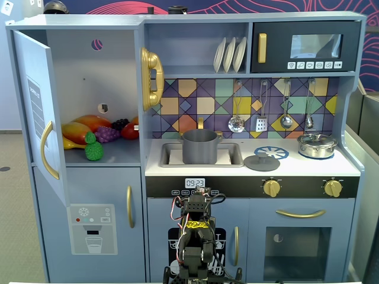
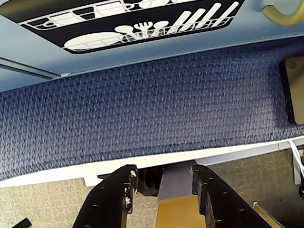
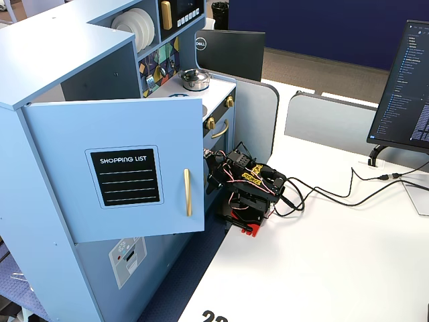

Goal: Pick up the green pineapple from the left cabinet and place it in the gray recipient

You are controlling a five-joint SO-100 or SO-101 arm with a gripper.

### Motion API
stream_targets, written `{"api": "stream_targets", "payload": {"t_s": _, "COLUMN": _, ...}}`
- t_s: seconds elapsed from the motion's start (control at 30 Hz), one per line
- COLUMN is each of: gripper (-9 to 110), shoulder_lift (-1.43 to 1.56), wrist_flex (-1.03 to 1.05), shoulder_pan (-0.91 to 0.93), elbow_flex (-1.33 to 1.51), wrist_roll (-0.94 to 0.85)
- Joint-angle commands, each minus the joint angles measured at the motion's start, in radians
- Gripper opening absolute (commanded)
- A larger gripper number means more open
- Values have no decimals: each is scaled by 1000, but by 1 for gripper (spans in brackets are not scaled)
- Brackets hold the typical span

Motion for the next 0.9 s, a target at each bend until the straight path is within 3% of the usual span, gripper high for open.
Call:
{"api": "stream_targets", "payload": {"t_s": 0.0, "gripper": 2, "shoulder_lift": -6, "wrist_flex": 176, "shoulder_pan": -12, "elbow_flex": 0, "wrist_roll": 14}}
{"api": "stream_targets", "payload": {"t_s": 0.4, "gripper": 0, "shoulder_lift": -6, "wrist_flex": 178, "shoulder_pan": -25, "elbow_flex": 0, "wrist_roll": -25}}
{"api": "stream_targets", "payload": {"t_s": 0.57, "gripper": 0, "shoulder_lift": -11, "wrist_flex": 40, "shoulder_pan": -324, "elbow_flex": -55, "wrist_roll": -120}}
{"api": "stream_targets", "payload": {"t_s": 0.6, "gripper": 0, "shoulder_lift": -11, "wrist_flex": -34, "shoulder_pan": -422, "elbow_flex": -97, "wrist_roll": -103}}
{"api": "stream_targets", "payload": {"t_s": 0.67, "gripper": 0, "shoulder_lift": -37, "wrist_flex": -374, "shoulder_pan": -614, "elbow_flex": -153, "wrist_roll": -37}}
{"api": "stream_targets", "payload": {"t_s": 0.77, "gripper": 0, "shoulder_lift": -235, "wrist_flex": -1227, "shoulder_pan": -792, "elbow_flex": -178, "wrist_roll": -133}}
{"api": "stream_targets", "payload": {"t_s": 0.87, "gripper": 4, "shoulder_lift": -425, "wrist_flex": -1307, "shoulder_pan": -864, "elbow_flex": -436, "wrist_roll": -198}}
